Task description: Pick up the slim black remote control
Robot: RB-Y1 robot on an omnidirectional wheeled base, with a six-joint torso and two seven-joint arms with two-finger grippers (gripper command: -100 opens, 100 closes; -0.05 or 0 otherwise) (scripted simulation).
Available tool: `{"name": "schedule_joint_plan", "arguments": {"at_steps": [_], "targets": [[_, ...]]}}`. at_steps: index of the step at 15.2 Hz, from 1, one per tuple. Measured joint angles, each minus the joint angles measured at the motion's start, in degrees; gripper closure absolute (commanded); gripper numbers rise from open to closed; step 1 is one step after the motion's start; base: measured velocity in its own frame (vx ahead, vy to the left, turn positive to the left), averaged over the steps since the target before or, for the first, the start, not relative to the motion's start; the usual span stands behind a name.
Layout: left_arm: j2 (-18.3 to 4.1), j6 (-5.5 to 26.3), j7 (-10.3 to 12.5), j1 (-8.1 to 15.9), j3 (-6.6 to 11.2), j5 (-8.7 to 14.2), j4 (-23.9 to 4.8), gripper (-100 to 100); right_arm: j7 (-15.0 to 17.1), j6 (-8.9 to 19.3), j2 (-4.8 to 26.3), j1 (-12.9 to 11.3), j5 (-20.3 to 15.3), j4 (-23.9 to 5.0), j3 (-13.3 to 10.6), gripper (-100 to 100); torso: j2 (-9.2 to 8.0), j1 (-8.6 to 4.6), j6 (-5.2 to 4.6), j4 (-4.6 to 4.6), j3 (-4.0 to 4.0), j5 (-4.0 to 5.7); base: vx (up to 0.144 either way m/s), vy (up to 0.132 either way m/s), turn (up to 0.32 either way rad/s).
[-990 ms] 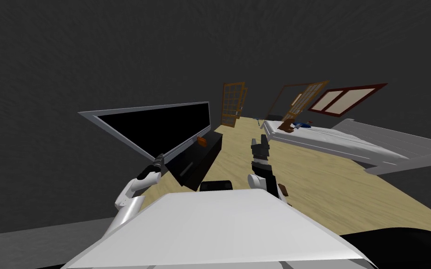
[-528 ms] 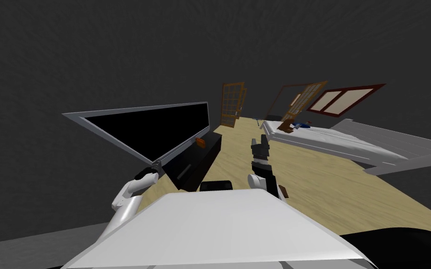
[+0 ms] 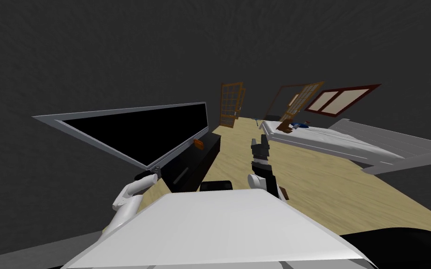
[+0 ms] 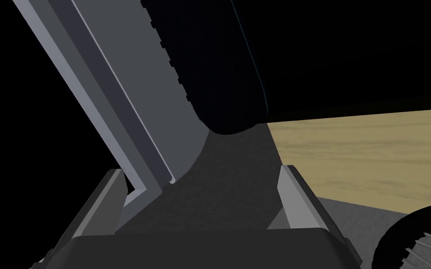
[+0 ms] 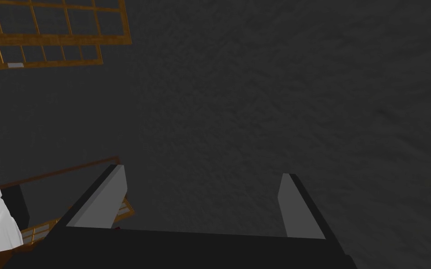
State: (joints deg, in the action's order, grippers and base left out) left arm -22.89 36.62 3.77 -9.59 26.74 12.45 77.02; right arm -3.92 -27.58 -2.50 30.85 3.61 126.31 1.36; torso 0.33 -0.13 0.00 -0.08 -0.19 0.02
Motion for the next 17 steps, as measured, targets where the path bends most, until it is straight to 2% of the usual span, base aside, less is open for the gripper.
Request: {"name": "schedule_joint_plan", "arguments": {"at_steps": [2, 6, 10, 17], "targets": [[0.42, 2.12, 0.74, 0.21, 0.75, 0.53, -1.55, -100, 0.0, 0.0, 0.0, 0.0, 0.0, 0.0, 0.0, 0, 0.03, -0.03, -0.02, 0.0, -0.01, 0.0, 0.09, -0.038, -0.046], [0.68, 6.23, 2.4, 1.95, 2.14, 1.87, -6.91, -100, 0.0, 0.0, 0.0, 0.0, 0.0, 0.0, 0.0, 0, 0.11, 0.0, -0.01, -0.02, -0.06, 0.0, 0.102, -0.031, -0.049], [1.28, 10.17, 3.77, 2.51, 3.15, 2.79, -9.5, -100, 0.0, 0.0, 0.0, 0.0, 0.0, 0.0, 0.0, 0, -0.01, 0.02, -0.01, 0.0, 0.0, 0.0, 0.064, -0.021, -0.027], [2.03, 14.71, 5.91, 4.94, 4.71, 4.64, -17.52, -100, 0.0, 0.0, 0.0, 0.0, 0.0, 0.0, 0.0, 0, 0.05, 0.03, -0.01, -0.01, -0.03, -0.01, 0.087, -0.021, -0.046]]}}
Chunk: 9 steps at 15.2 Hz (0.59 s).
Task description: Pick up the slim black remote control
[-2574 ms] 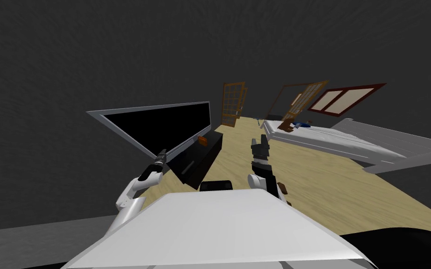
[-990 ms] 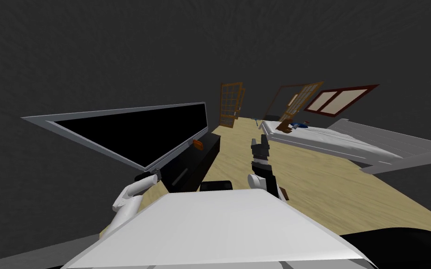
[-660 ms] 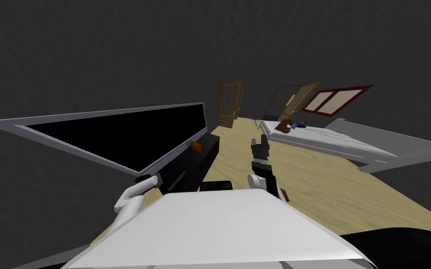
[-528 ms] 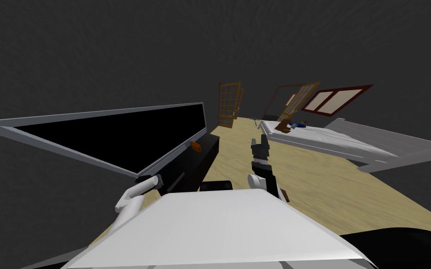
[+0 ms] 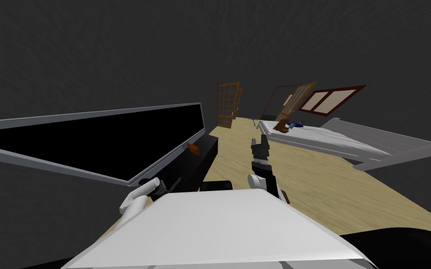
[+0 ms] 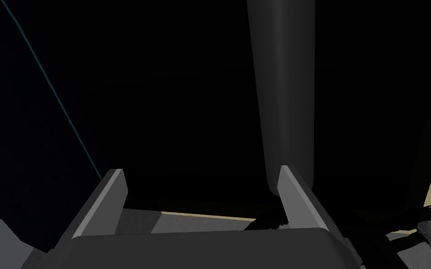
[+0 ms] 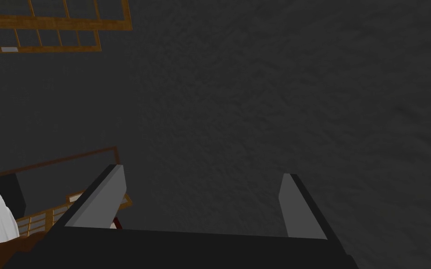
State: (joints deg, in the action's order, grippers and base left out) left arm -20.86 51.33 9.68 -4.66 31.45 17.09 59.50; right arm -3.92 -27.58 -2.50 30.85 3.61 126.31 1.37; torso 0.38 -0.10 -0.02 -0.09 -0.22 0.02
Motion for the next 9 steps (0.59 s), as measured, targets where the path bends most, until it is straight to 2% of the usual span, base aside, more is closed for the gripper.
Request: {"name": "schedule_joint_plan", "arguments": {"at_steps": [3, 7, 9], "targets": [[0.05, 1.87, 0.72, 1.07, 0.8, 1.2, -3.78, -100, 0.0, 0.0, 0.0, 0.0, 0.0, 0.0, 0.0, 0, 0.04, 0.02, 0.0, -0.01, -0.02, 0.0, 0.091, -0.015, -0.044], [0.96, 5.61, 2.41, 1.16, 1.62, 2.01, -5.28, -100, 0.0, 0.0, 0.0, 0.0, 0.0, 0.0, 0.0, 0, 0.0, 0.03, 0.01, 0.0, 0.0, 0.0, 0.081, -0.008, -0.037], [1.14, 6.01, 2.88, 1.7, 1.71, 2.06, -6.8, -100, 0.0, 0.0, 0.0, 0.0, 0.0, 0.0, 0.0, 0, -0.1, 0.08, 0.0, 0.02, 0.06, -0.01, 0.058, 0.002, -0.037]]}}
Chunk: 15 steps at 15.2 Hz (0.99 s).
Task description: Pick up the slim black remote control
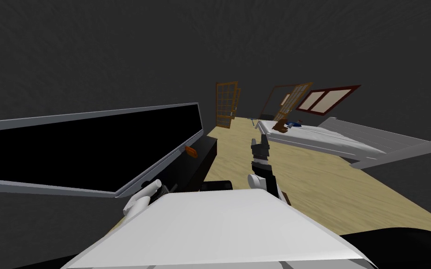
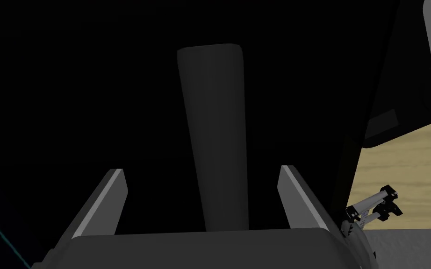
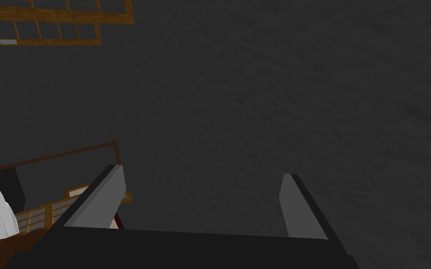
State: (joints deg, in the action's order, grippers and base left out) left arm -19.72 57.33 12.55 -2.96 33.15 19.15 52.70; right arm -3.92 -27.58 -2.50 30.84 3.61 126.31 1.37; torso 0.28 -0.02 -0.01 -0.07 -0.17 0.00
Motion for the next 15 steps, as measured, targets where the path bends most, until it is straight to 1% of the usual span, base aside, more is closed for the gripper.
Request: {"name": "schedule_joint_plan", "arguments": {"at_steps": [2, 3, 4, 10, 11, 15], "targets": [[0.15, 0.86, 0.58, 0.15, 0.23, 0.29, -1.0, -100, 0.0, 0.0, 0.0, 0.0, 0.0, 0.0, 0.0, 0, -0.02, -0.01, 0.01, 0.0, 0.01, 0.01, 0.053, 0.001, -0.022], [-0.05, 0.99, 0.58, 0.43, 0.36, 0.53, -1.97, -100, 0.0, 0.0, 0.0, 0.0, 0.0, 0.0, 0.0, 0, -0.05, 0.01, 0.01, 0.01, 0.03, 0.0, 0.005, -0.006, 0.012], [-0.11, 1.03, 0.58, 0.51, 0.4, 0.59, -2.22, -100, 0.0, 0.0, 0.0, 0.0, 0.0, 0.0, 0.0, 0, -0.15, -0.01, 0.02, 0.03, 0.08, 0.01, 0.0, 0.0, 0.0], [1.49, -3.39, 0.43, 0.82, -0.86, 0.2, -5.61, -100, 0.0, 0.0, 0.0, -0.01, 0.0, 0.0, 0.0, 0, -0.29, -0.01, 0.01, 0.06, 0.16, 0.0, 0.0, 0.0, 0.0], [1.52, -3.68, 0.38, 0.86, -0.9, 0.21, -5.82, 100, 0.0, 0.0, 0.0, -0.01, 0.0, 0.0, 0.0, 0, -0.29, 0.0, 0.01, 0.06, 0.17, 0.01, 0.0, 0.0, 0.0], [1.43, -3.71, 0.43, 0.93, -0.85, 0.23, -5.73, 100, 0.0, 0.0, 0.0, -0.01, 0.0, 0.0, 0.0, 0, -0.31, 0.03, 0.02, 0.02, 0.15, -0.11, 0.0, 0.0, 0.0]]}}
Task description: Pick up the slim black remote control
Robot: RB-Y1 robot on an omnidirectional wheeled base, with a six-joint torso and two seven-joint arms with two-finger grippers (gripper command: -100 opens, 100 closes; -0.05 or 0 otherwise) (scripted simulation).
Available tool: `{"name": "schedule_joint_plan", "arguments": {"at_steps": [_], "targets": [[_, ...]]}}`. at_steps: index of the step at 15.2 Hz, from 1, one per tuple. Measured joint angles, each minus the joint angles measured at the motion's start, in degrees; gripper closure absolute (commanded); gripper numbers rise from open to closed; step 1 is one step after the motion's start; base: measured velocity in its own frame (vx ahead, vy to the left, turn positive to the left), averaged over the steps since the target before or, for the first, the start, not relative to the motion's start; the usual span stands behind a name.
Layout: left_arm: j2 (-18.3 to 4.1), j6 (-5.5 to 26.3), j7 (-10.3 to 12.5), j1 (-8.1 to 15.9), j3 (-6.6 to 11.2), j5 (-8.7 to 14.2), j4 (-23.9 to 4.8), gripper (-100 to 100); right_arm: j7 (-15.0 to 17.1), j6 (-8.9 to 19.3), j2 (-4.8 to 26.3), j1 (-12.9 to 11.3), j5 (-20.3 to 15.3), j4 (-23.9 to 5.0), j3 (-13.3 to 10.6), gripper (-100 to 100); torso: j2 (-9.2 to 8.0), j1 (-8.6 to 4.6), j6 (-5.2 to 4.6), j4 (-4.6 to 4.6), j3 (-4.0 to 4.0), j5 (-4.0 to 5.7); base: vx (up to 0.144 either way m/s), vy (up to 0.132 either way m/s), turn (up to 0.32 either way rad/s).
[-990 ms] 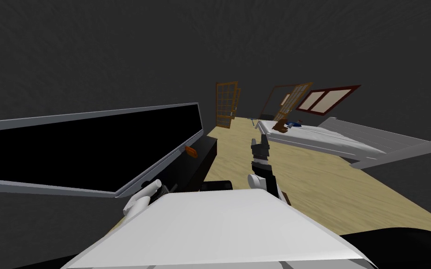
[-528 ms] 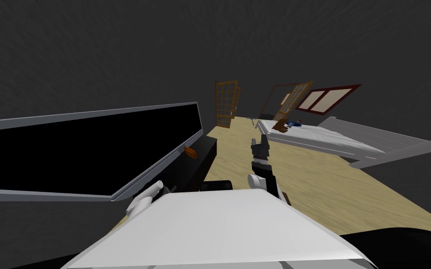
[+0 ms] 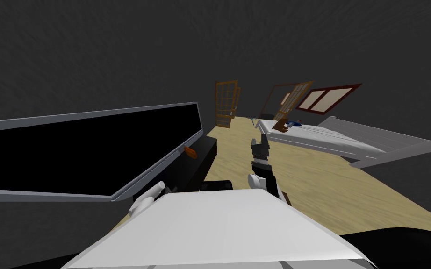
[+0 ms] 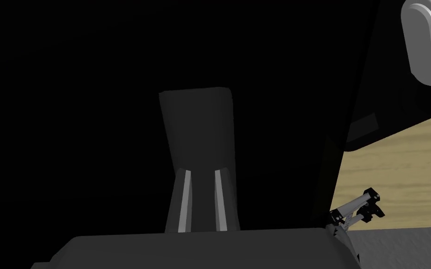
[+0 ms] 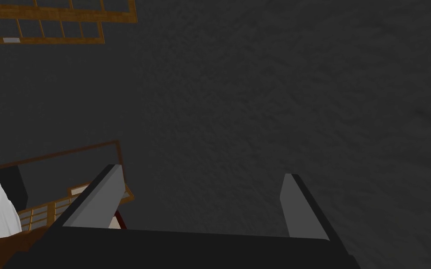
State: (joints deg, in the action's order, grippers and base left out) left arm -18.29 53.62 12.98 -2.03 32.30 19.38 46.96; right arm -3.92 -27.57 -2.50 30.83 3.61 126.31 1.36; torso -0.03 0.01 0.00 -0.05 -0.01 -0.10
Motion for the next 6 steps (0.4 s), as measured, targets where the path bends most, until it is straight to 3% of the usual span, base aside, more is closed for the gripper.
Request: {"name": "schedule_joint_plan", "arguments": {"at_steps": [6], "targets": [[-1.24, 3.49, 0.17, -0.12, 0.92, 0.23, 2.44, 100, 0.0, 0.0, 0.0, 0.0, 0.0, 0.0, 0.0, 0, 0.02, 0.06, -0.03, 0.01, -0.01, 0.05, 0.0, 0.001, 0.002]]}}
